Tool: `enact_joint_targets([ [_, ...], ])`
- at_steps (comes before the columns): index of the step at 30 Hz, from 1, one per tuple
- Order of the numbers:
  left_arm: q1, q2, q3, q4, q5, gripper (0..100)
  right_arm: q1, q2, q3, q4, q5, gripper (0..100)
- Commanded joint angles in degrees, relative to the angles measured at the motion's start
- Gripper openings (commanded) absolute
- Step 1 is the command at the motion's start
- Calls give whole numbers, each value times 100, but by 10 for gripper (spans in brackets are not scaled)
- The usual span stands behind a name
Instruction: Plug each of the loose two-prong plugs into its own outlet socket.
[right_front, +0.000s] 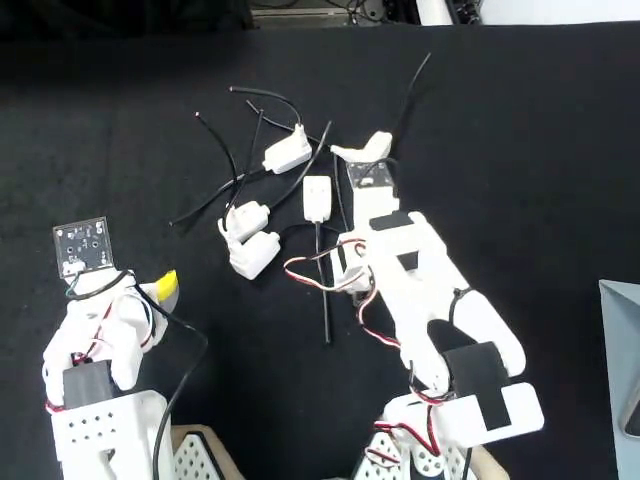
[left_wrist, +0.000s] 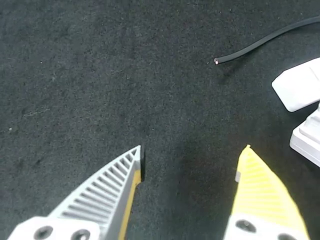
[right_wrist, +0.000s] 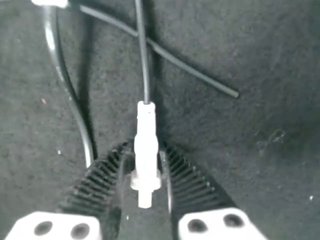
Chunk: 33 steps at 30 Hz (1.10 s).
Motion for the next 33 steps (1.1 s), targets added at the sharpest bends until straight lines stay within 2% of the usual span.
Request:
enact_joint_targets([
  [1,-57,-44,-22,-35,-70,300,-62,-48,-356,360,44,88],
  [9,-57,-44,31,-44,-70,300,-62,-66,-725,809,35,88],
  [25,-48,-44,31,-44,-70,300,-62,-31,-505,800,44,87],
  [33,-48,-44,31,-44,-70,300,-70,-22,-470,800,70,47],
])
